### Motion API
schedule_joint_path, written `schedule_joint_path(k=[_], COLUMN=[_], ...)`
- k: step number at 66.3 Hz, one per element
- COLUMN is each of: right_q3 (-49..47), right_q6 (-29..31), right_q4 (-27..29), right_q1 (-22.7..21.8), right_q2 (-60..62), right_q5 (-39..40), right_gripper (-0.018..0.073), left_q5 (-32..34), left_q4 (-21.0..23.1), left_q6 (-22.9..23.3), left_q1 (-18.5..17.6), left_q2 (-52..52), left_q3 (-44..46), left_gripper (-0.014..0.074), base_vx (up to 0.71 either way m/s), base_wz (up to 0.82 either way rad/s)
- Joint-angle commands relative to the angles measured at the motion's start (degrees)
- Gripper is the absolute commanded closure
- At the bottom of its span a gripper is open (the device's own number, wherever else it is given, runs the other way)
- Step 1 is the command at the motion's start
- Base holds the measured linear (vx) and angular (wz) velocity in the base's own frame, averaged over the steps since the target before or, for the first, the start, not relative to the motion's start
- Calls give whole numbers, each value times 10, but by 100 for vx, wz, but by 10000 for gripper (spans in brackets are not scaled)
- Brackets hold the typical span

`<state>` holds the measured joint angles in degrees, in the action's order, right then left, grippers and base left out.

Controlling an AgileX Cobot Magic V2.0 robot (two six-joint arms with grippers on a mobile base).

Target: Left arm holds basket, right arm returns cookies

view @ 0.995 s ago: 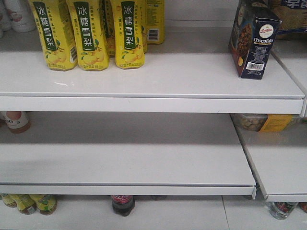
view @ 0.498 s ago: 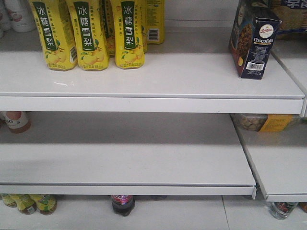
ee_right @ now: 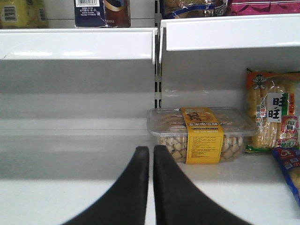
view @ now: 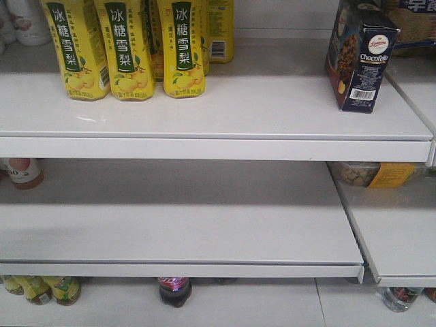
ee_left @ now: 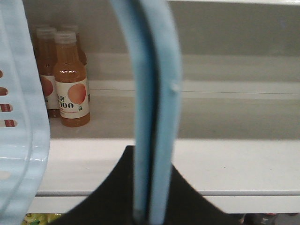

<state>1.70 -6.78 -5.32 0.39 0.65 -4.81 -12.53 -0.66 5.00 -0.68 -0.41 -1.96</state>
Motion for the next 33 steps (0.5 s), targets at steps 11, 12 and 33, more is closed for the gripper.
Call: schedule_joint_path(k=[11,12,33], right_q3=[9,9,9], right_q6=[7,7,7], right_q4=[1,1,1], right_q1=[-4,-4,-4], right_q2=[7,7,7], right_q5=[39,39,39], right_gripper=[570,570,570], left_q5=[55,55,55], left_q4=[-8,-8,-8], left_q6=[-11,-11,-11], left_q1=[-4,-4,-4], left_q2=[-10,-10,-10], left_q3=[17,17,17], left_gripper=[599,599,599], base_vx=[0,0,0], base_wz=[0,0,0])
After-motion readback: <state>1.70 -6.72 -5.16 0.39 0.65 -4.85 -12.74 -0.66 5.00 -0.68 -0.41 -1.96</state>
